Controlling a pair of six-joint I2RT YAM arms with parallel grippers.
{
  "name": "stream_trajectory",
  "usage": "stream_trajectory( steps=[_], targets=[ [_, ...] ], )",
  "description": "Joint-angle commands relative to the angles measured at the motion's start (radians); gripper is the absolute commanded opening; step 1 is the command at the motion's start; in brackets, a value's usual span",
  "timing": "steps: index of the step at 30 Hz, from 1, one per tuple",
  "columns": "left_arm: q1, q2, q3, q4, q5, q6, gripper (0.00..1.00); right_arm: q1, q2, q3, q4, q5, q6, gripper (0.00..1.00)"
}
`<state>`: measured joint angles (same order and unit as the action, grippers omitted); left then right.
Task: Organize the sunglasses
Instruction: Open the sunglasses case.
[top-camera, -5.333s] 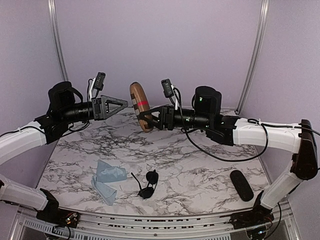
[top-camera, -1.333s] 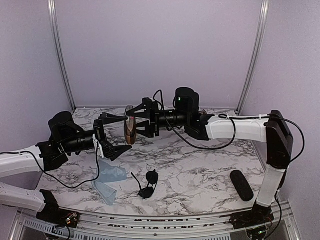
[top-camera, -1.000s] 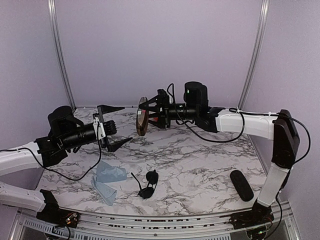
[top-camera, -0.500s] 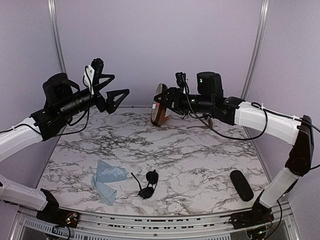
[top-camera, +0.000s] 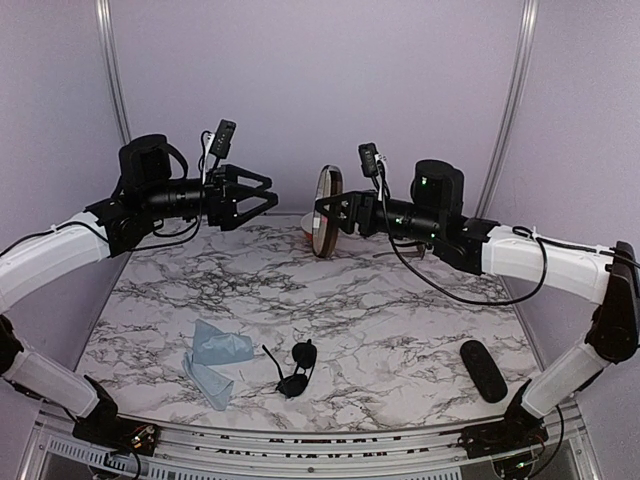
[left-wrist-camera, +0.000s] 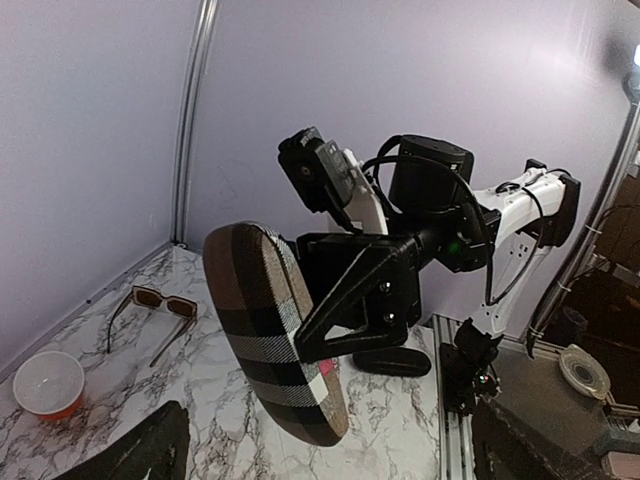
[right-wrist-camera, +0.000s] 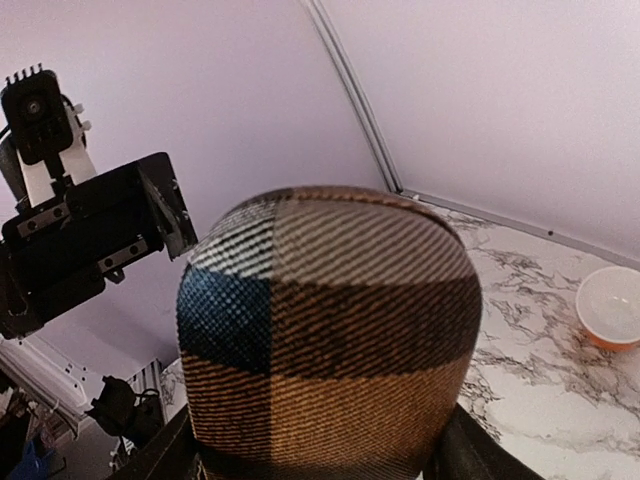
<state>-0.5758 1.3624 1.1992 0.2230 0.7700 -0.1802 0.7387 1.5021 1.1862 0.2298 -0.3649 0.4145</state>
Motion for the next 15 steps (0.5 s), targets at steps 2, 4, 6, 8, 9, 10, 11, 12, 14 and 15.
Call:
stream_trajectory(
  steps=[2,4,6,8,9,10,11,12,14,15],
  targets=[
    [-0.020,-0.003,-0.009,0.022,0.150,-0.035,0.99,0.045,-0.029,0.036,0.196,-0.161,-0.119,0.45],
    [-0.036,0.003,-0.019,0.027,0.159,-0.031,0.99,0.064,-0.013,0.065,0.199,-0.189,-0.137,0.45],
    [-0.050,0.002,-0.031,0.031,0.168,-0.022,0.99,0.085,-0.007,0.082,0.214,-0.185,-0.155,0.45],
    [-0.058,-0.006,-0.042,0.032,0.186,-0.012,0.99,0.093,-0.004,0.090,0.246,-0.194,-0.156,0.45],
    [-0.060,-0.013,-0.047,0.032,0.184,-0.005,0.99,0.093,0.000,0.094,0.261,-0.204,-0.153,0.45],
    [-0.061,-0.019,-0.052,0.032,0.174,0.000,0.99,0.093,0.003,0.099,0.272,-0.213,-0.153,0.45],
    [-0.062,-0.021,-0.055,0.032,0.170,0.001,0.99,0.123,0.004,0.107,0.281,-0.219,-0.153,0.45],
    [-0.064,-0.019,-0.055,0.034,0.169,-0.001,0.98,0.131,0.008,0.114,0.284,-0.221,-0.155,0.45],
    [-0.067,-0.014,-0.055,0.037,0.167,-0.006,0.96,0.139,0.018,0.136,0.278,-0.229,-0.155,0.45],
    [-0.070,-0.013,-0.057,0.041,0.165,-0.009,0.95,0.140,0.023,0.147,0.275,-0.234,-0.157,0.45]
  ],
)
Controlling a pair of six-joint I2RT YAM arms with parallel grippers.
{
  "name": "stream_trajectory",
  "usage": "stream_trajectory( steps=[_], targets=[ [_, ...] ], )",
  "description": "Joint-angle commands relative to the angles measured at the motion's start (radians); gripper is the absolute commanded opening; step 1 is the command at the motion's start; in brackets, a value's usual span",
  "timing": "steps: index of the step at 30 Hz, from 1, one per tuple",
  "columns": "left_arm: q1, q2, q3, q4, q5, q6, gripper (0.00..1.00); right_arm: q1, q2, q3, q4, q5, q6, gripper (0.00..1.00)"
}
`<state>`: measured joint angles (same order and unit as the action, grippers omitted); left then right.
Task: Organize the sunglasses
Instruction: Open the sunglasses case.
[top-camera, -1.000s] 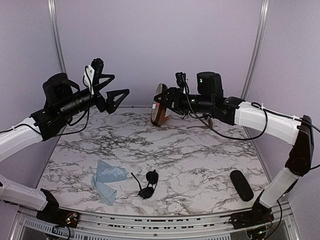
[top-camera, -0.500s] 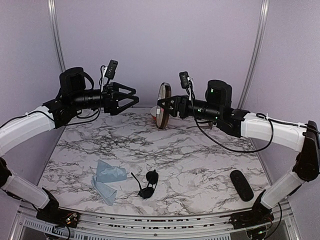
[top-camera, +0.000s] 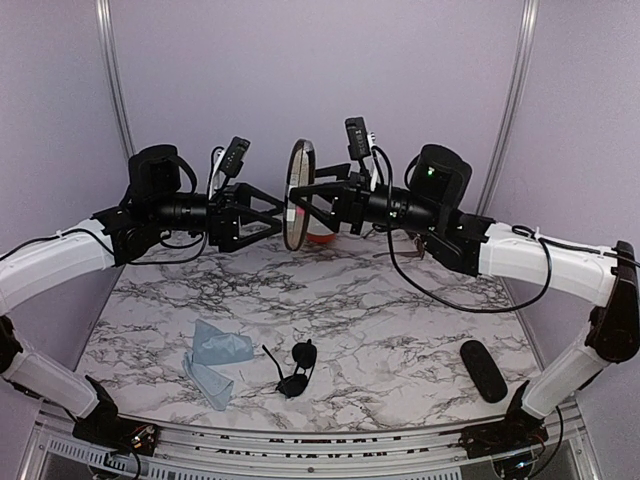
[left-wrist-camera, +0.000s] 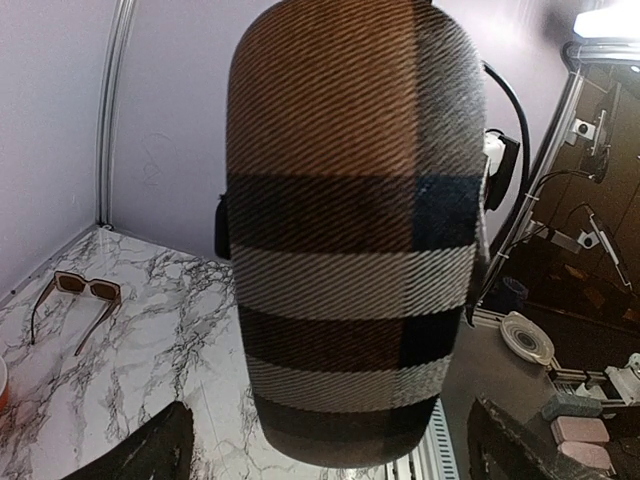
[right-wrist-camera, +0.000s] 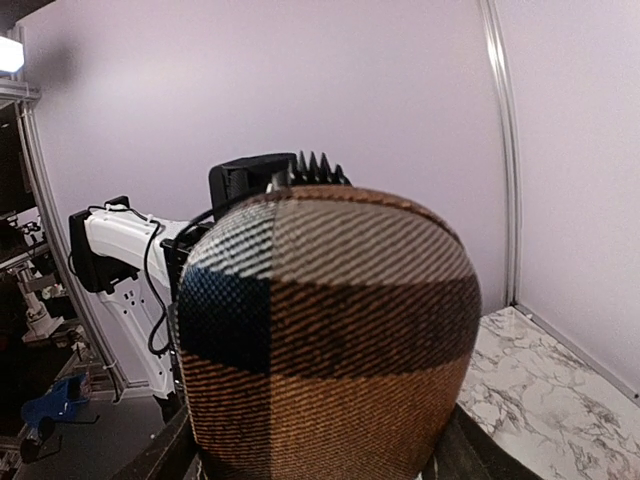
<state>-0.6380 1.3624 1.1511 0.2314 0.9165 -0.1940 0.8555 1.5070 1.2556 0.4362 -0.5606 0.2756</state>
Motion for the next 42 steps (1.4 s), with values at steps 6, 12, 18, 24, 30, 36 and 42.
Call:
stream_trajectory(
  steps=[6,12,18,24,30,36,42],
  targets=[
    [-0.029,-0.019,-0.021,0.046,0.005,0.007,0.94,0.034,0.045,0.108,0.059,-0.040,-0.014,0.44],
    [-0.032,-0.005,-0.025,0.067,-0.002,-0.009,0.90,0.036,0.071,0.111,0.056,-0.058,-0.012,0.44],
    [-0.032,-0.005,-0.031,0.080,-0.005,-0.009,0.78,0.036,0.068,0.104,0.030,-0.064,-0.058,0.43],
    [-0.032,0.001,-0.029,0.092,0.010,-0.023,0.65,0.036,0.062,0.096,0.004,-0.066,-0.087,0.43],
    [-0.032,0.006,-0.033,0.116,0.004,-0.050,0.48,0.036,0.064,0.088,0.015,-0.088,-0.079,0.43],
    [-0.032,0.010,-0.034,0.127,0.002,-0.050,0.34,0.036,0.036,0.090,-0.065,-0.028,-0.075,0.79],
    [-0.032,0.031,-0.005,0.138,-0.008,-0.083,0.33,0.032,-0.026,0.028,-0.141,0.029,-0.090,1.00]
  ],
)
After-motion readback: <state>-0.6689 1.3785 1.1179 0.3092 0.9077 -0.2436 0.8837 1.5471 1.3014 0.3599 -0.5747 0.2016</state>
